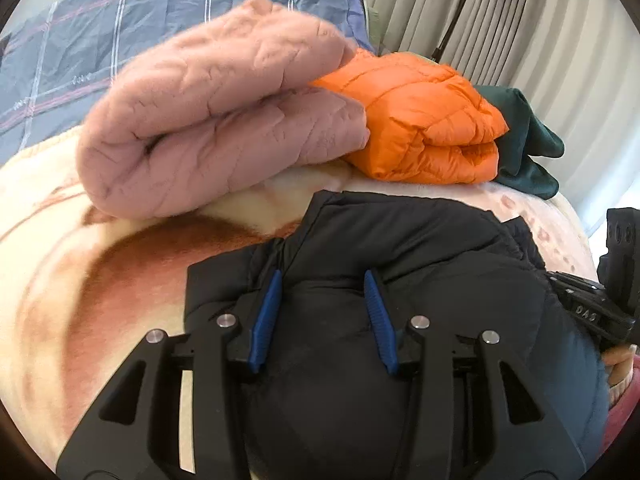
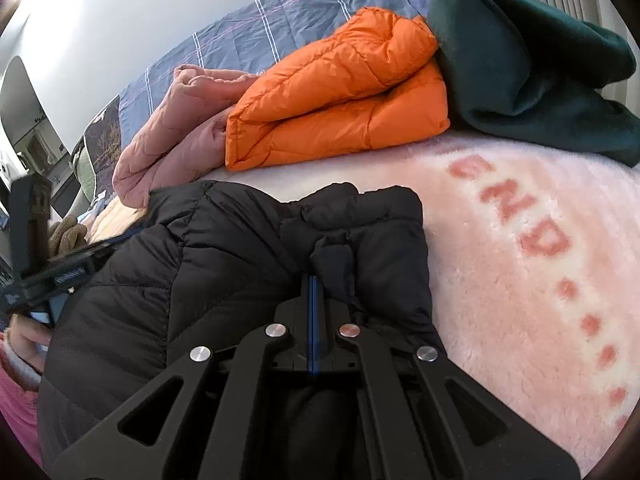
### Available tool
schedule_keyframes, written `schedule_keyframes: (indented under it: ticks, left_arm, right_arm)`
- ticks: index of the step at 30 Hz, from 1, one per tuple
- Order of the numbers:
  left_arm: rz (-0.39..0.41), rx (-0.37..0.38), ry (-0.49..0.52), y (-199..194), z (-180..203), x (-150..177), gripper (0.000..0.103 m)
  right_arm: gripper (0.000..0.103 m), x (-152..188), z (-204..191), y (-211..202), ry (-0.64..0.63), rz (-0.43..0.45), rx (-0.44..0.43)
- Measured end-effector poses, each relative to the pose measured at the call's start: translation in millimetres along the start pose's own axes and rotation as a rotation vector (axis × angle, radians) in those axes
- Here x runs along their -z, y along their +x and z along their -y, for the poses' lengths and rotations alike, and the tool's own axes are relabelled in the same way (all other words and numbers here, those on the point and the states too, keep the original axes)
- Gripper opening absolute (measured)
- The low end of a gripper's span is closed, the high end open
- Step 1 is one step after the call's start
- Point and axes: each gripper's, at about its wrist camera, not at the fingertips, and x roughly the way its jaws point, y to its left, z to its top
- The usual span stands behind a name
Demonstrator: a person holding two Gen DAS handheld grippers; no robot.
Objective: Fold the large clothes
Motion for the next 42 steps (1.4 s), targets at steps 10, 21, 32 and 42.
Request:
schedule_keyframes:
  ticks: [10, 21, 32, 42]
  left_arm:
    - [0.015, -0.095, 0.078, -14, 3, 16, 0.069]
    - [0.083, -0.065, 0.041, -80, 19, 25, 0.068]
    - [0.103, 0.042, 0.281, -171, 95, 128, 0.081]
    - [0.019, -0.095, 0.422, -153, 125, 184, 0.085]
  right_arm:
    - [0.0, 1, 4, 0, 0.025, 0.001, -0.025]
    - [0.0, 4, 3, -3, 0.009, 0.011, -0.02]
    - [0.0, 5, 2, -6, 0.012, 0.017, -0.023]
    - [0.01, -9, 6, -61, 0.112, 0.098, -0.114]
